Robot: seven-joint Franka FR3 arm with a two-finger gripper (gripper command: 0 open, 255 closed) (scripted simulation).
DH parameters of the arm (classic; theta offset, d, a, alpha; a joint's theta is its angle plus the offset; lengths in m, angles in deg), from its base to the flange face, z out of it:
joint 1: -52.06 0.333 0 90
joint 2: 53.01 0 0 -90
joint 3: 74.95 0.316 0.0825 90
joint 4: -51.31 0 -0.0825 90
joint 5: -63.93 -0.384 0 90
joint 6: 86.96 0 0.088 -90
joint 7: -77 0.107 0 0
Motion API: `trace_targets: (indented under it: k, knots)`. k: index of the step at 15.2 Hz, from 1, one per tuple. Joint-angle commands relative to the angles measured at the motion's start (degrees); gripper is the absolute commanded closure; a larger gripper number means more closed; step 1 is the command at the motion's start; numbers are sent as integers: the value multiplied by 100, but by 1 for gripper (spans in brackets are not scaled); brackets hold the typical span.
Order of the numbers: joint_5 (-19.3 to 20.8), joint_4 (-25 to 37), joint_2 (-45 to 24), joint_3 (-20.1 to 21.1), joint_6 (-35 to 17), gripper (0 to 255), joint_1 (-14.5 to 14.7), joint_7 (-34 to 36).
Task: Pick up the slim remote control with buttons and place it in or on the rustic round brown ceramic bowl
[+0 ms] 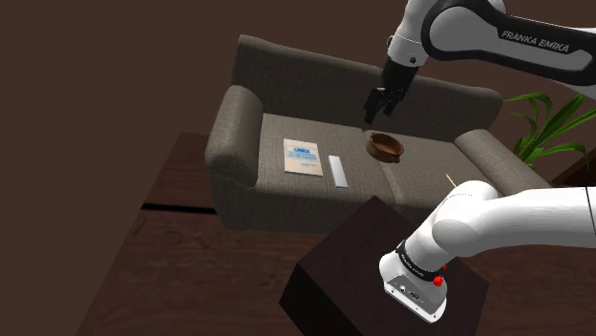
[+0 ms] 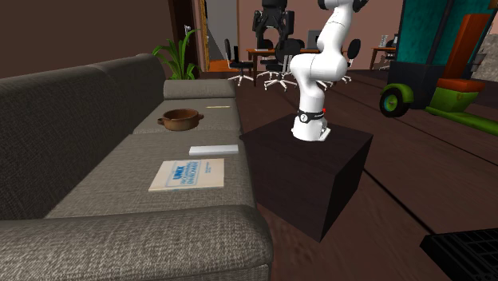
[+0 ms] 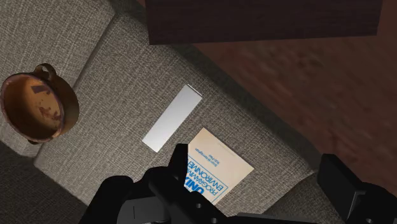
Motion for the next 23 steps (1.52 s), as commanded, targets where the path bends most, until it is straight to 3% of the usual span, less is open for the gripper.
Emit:
trace_targets:
  k: [1, 12, 23]
  knots:
    - [0, 0, 0, 0, 0, 0, 0, 0]
    - [219, -1013, -1140, -510, -2197, 0, -466, 229]
    - [187, -1129, -3205, -1052, -4415, 0, -831, 320]
